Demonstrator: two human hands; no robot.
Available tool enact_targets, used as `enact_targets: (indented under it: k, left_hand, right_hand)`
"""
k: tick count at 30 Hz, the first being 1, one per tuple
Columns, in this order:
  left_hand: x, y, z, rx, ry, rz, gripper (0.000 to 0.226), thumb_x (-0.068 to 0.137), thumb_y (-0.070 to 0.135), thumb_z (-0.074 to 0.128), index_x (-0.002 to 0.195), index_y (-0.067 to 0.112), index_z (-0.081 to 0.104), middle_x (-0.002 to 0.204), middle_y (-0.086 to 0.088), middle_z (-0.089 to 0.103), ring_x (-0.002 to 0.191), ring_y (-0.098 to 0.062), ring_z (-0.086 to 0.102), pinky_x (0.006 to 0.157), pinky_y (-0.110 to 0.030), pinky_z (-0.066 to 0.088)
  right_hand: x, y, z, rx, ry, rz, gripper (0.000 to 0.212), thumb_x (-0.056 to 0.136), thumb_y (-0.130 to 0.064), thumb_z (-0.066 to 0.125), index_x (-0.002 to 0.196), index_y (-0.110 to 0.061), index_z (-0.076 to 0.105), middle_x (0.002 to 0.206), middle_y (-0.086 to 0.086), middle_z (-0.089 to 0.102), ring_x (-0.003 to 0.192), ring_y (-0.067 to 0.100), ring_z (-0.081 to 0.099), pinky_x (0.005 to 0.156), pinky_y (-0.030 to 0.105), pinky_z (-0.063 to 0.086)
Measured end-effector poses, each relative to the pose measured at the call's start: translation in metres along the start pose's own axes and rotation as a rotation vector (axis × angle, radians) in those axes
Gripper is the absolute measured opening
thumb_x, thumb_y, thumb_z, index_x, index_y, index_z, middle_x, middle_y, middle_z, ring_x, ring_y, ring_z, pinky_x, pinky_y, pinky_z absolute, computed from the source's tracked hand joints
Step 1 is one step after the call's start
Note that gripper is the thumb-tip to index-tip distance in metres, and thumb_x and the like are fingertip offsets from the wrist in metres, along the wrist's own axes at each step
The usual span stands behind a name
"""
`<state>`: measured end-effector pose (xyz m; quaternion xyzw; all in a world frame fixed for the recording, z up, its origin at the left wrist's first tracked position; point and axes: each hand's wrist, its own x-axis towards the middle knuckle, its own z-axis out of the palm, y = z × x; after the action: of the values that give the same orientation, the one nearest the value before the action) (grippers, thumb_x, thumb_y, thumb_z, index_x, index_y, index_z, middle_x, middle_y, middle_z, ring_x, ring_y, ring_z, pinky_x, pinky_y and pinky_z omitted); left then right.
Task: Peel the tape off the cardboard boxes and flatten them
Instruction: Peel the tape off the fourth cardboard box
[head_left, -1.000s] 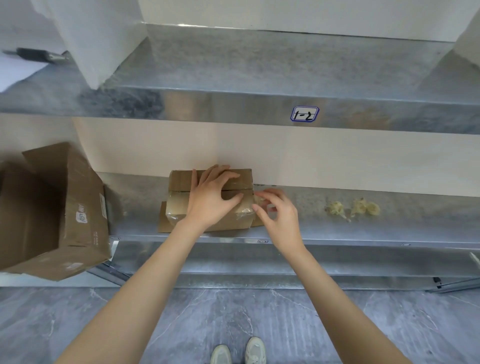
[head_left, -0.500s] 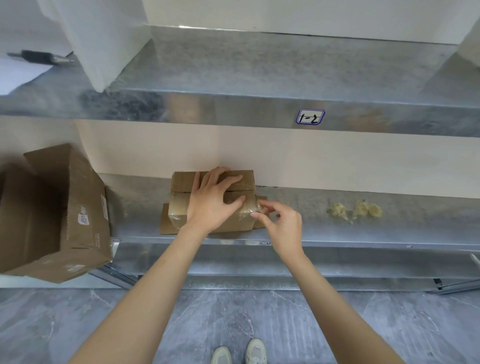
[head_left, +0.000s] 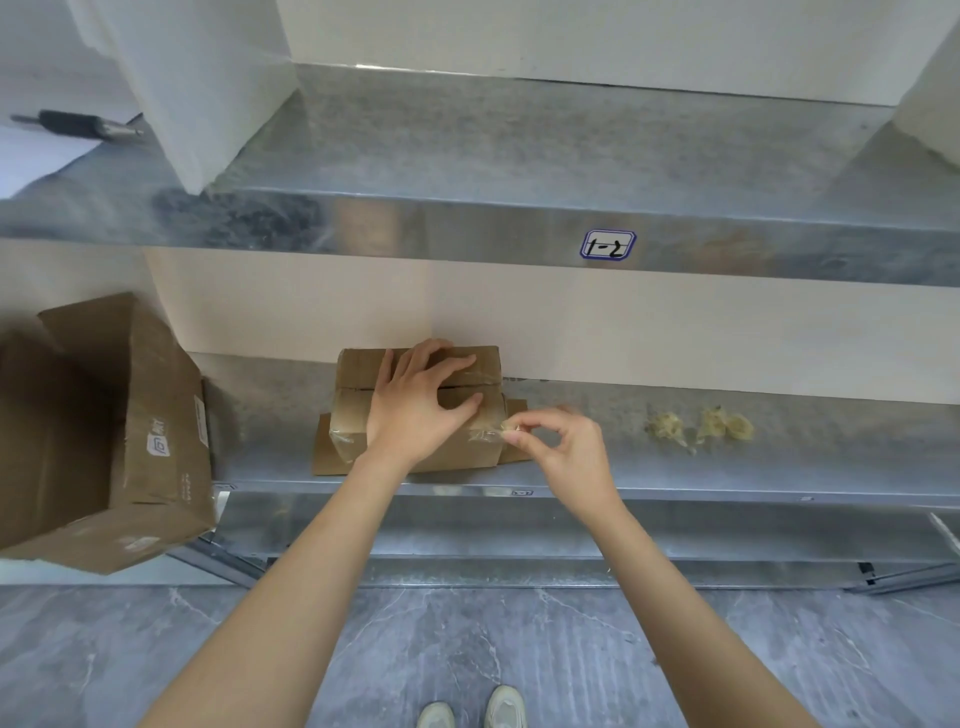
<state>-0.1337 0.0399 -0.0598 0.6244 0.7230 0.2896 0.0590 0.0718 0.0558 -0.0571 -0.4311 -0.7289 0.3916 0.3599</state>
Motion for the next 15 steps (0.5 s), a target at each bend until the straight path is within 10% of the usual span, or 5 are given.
enact_targets:
  k: [6, 15]
  left_hand:
    - [0.004, 0.0, -0.002, -0.04, -0.012, -0.015, 0.041, 0.086, 0.05, 0.065, 0.127, 0.043, 0.061, 0.139, 0.018, 0.046, 0.134, -0.007, 0.039, 0.123, -0.038, 0.009]
    - [-0.011, 0.004, -0.006, -0.089, 0.064, 0.011, 0.051, 0.079, 0.046, 0.061, 0.128, 0.033, 0.059, 0.137, 0.018, 0.05, 0.134, -0.004, 0.04, 0.12, -0.028, 0.007]
  right_hand:
    - [0.004, -0.003, -0.018, 0.038, -0.054, 0.016, 0.015, 0.094, -0.019, 0.063, 0.096, -0.026, 0.077, 0.084, -0.02, 0.067, 0.089, 0.004, 0.06, 0.081, 0.014, 0.041]
    - [0.017, -0.013, 0.002, -0.084, -0.042, 0.043, 0.02, 0.088, -0.043, 0.061, 0.093, -0.025, 0.066, 0.089, -0.009, 0.058, 0.086, 0.007, 0.053, 0.072, 0.021, 0.036]
